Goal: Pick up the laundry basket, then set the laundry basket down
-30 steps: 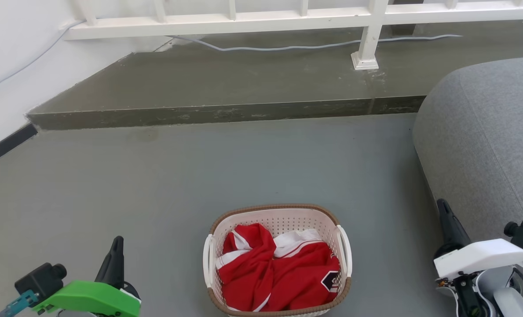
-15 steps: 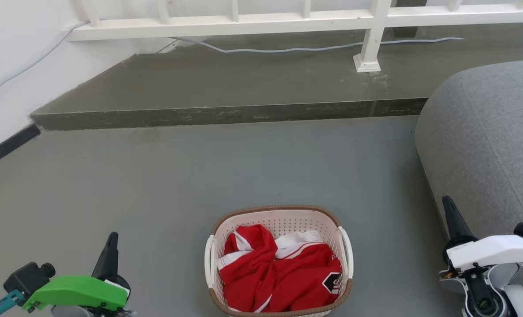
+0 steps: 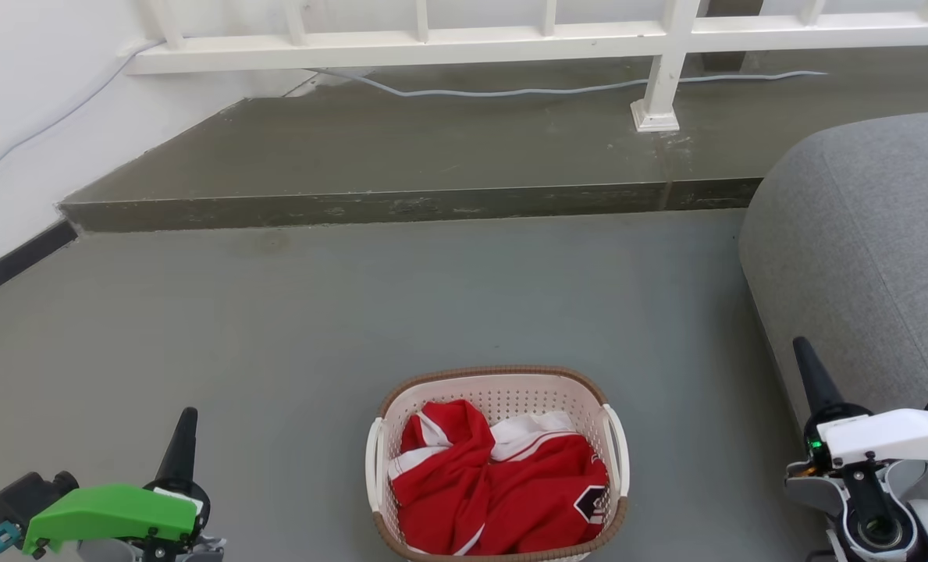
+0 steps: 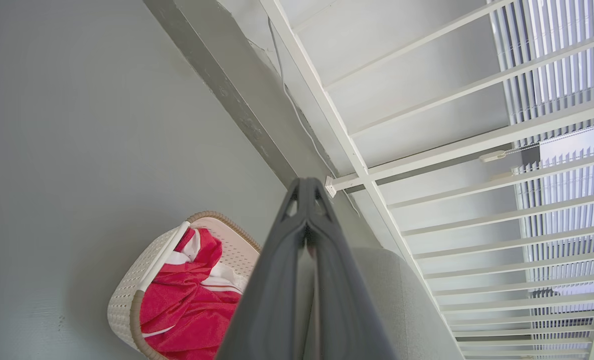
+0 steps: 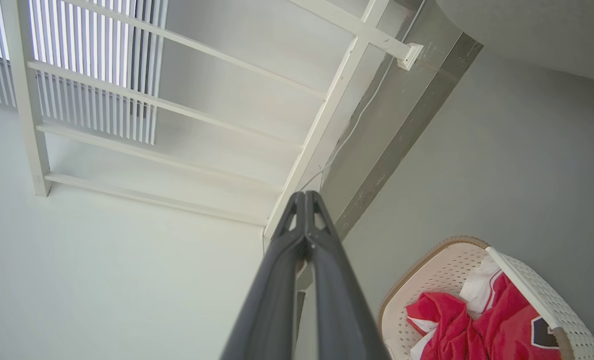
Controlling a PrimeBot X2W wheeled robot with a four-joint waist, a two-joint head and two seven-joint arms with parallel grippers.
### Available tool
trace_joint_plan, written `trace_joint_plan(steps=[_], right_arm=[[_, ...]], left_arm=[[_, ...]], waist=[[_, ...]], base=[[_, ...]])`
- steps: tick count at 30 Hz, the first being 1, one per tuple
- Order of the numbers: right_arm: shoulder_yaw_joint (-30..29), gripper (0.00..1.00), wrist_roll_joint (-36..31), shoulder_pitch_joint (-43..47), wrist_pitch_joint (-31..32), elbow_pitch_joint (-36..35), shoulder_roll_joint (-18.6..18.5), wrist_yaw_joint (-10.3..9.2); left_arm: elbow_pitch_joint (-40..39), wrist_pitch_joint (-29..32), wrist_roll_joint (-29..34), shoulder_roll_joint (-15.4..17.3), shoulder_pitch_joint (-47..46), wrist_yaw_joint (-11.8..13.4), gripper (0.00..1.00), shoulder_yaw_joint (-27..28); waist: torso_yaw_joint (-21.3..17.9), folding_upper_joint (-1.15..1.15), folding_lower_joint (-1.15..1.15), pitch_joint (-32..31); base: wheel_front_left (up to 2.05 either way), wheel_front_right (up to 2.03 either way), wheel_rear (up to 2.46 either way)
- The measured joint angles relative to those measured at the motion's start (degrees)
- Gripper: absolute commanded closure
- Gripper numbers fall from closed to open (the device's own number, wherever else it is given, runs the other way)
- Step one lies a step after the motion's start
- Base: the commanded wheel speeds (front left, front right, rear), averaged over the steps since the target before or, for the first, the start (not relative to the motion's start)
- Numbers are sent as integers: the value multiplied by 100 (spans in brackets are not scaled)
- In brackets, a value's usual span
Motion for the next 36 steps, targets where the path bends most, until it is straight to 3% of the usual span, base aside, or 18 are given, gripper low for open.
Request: trace_joint_plan(steps=[29,36], right_arm=[[-520,100,2203,-322,401,331,158,426],[-559,100,2283,-338,426,366,171,442]], left_arm=[[367,444,-1938,-225,-297,-460,100,592],[390,460,-2049,-252,-347,-488,100,608]], waist=[[76,0,0,-67],[78,0,0,-69]], base=[[0,0,0],[0,0,0]])
